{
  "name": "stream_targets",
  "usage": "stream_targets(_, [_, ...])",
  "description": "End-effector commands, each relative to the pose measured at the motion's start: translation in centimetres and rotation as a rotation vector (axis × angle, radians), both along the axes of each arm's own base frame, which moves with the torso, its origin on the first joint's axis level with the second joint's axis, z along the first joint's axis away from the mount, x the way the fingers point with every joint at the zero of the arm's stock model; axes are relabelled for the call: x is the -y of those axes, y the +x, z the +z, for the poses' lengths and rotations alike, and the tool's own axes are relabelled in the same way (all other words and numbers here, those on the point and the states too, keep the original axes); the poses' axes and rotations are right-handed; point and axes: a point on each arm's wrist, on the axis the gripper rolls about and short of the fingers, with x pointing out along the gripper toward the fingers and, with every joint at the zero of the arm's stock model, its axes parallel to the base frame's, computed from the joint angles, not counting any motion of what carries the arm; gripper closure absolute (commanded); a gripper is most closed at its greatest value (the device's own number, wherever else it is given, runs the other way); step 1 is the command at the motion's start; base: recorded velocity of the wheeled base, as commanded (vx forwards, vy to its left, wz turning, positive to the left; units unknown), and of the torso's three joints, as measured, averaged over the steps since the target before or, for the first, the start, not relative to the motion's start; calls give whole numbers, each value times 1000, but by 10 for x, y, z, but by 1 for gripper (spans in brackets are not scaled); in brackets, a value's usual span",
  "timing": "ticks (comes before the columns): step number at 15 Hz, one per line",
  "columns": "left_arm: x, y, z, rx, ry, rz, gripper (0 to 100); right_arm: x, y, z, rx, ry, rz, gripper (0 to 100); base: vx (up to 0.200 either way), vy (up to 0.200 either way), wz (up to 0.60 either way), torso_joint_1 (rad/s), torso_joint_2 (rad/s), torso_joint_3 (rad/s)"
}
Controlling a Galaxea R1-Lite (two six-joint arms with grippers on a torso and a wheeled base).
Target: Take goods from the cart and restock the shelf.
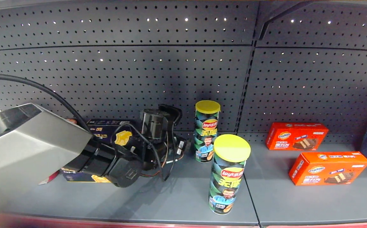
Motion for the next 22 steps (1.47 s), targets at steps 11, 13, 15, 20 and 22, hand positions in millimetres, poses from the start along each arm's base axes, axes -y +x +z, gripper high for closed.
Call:
stream_targets(11, [18, 11, -13, 19, -3, -20, 0, 0, 0, 0, -1, 1, 1, 0, 0, 0, 0, 0, 0, 0])
stream_targets(13, [19, 10, -13, 17, -2, -23, 0, 0, 0, 0, -1, 0, 2, 0, 0, 0, 0, 0, 0, 0])
stream_targets(15, [18, 9, -12, 19, 2, -17, 0, 0, 0, 0, -2, 2, 15, 0, 0, 0, 0, 0, 0, 0])
stream_targets(20, [-13, -39, 41, 79, -21, 0, 0, -2, -1, 28, -43, -2, 60, 0, 0, 0, 0, 0, 0, 0])
stream_targets(22, [-25, -59, 46, 70, -14, -3, 0, -3, 11, 80, -82, -3, 61, 0, 0, 0, 0, 0, 0, 0])
